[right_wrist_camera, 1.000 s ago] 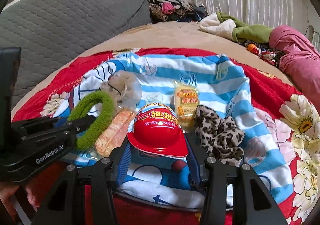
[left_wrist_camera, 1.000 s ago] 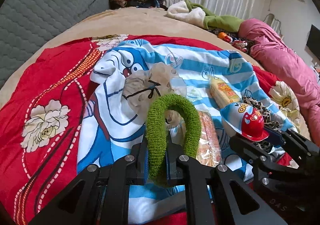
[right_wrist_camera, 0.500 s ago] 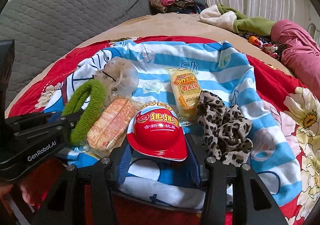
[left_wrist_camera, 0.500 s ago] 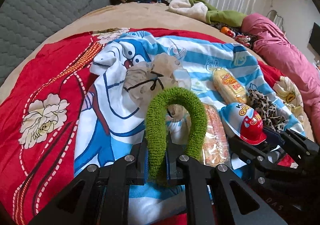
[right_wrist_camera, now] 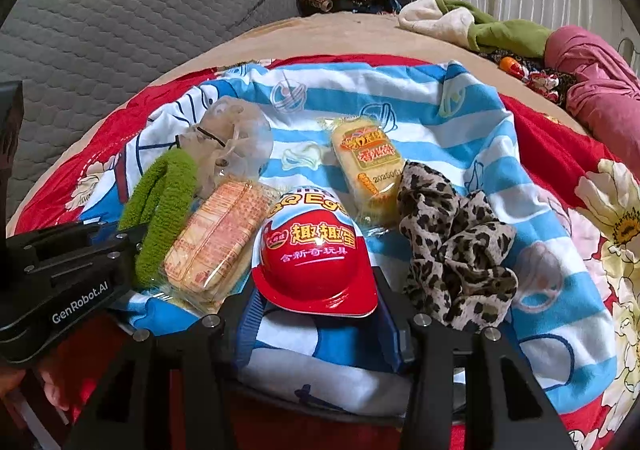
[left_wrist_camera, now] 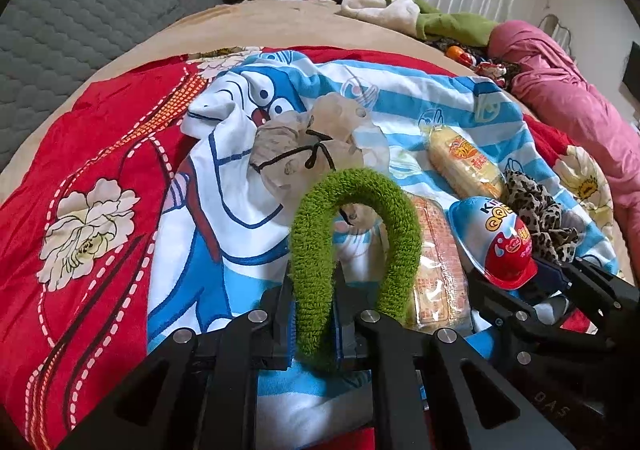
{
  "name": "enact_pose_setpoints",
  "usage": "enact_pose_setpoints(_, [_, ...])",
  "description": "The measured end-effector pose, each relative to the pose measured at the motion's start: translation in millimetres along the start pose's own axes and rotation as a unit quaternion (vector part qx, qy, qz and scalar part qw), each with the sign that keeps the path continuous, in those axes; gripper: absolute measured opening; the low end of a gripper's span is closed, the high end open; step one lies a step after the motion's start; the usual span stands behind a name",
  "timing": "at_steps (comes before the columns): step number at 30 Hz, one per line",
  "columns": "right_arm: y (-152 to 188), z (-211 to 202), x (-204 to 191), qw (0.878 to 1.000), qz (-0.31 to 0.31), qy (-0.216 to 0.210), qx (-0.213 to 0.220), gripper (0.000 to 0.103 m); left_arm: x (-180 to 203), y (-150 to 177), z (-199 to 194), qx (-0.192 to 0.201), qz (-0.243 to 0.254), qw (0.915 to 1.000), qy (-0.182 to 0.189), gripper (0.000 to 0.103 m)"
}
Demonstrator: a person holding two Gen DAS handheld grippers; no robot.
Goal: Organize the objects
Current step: 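Lower the ring onto the shirt with left while right lowers the egg toy, then open both grippers to release the ring and egg toy on the shirt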
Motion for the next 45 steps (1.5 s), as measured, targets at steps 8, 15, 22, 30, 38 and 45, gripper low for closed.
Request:
enact_pose_setpoints(8, [1,-1,2,1.000,0.002,0.004,-0.004,0.052,1,2,0,-0.004,0.002,1.0000,0.004,0.018])
enact_pose_setpoints(15, [2,-1,4,1.000,0.004,0.007,-0.008,0.056,5,3,0,-0.007,0.005,0.9999,0.009,0.026])
enact_pose_setpoints(22, [3,-2,7,1.000,0.008,0.011,-0.010,0.062,10,4,-2,-0.006,0.010,0.9998,0.015,0.037])
enact_pose_setpoints(30, [4,-6,10,1.000,0.009,0.019,-0.011,0.065,2,0,-15,0.008,-0.007,0.9999,0.011,0.076])
enact_pose_setpoints(38, [3,-16,13,1.000,0.007,0.024,-0.006,0.065,2,4,-22,0.009,-0.006,0.9999,0.011,0.076])
enact_pose_setpoints(45, [1,-26,13,1.000,0.008,0.027,0.002,0.067,-3,2,-31,0.016,-0.010,0.9998,0.000,0.077])
Point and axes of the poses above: each gripper's, at about its wrist camera, not at the fingertips, and z roughly the way its jaws point, x to its right, y to its underside, the point moved 9 cm from there along z, roughly the way its jaws point, and after that the axes turned 10 degrees about y, right-handed, at the moved point
